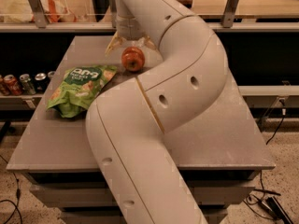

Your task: Move apple near green rice chip bag

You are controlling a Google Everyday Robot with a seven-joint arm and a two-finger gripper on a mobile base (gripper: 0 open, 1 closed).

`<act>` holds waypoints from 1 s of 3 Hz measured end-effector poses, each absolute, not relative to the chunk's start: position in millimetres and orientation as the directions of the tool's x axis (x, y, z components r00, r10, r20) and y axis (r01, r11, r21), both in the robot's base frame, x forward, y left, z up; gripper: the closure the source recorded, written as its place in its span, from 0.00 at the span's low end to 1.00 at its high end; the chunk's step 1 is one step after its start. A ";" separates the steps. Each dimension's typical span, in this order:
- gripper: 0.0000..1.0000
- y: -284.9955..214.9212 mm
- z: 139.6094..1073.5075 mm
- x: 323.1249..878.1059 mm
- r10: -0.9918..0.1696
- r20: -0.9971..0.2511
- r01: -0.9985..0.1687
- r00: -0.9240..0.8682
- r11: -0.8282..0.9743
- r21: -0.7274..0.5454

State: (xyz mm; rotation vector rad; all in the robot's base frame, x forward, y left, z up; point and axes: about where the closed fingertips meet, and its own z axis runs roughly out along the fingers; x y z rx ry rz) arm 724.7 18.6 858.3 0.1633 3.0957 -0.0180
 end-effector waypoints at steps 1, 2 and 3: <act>0.00 11.3 864.0 724.3 0.113 -0.048 0.113 -0.992 0.994 0.003; 0.00 8.8 865.1 724.2 0.110 -0.047 0.110 -0.993 0.994 0.012; 0.00 8.4 865.7 724.1 0.108 -0.047 0.107 -0.993 0.994 0.016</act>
Offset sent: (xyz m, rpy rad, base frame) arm -0.0243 -0.0299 0.0266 -0.0048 0.1218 0.0043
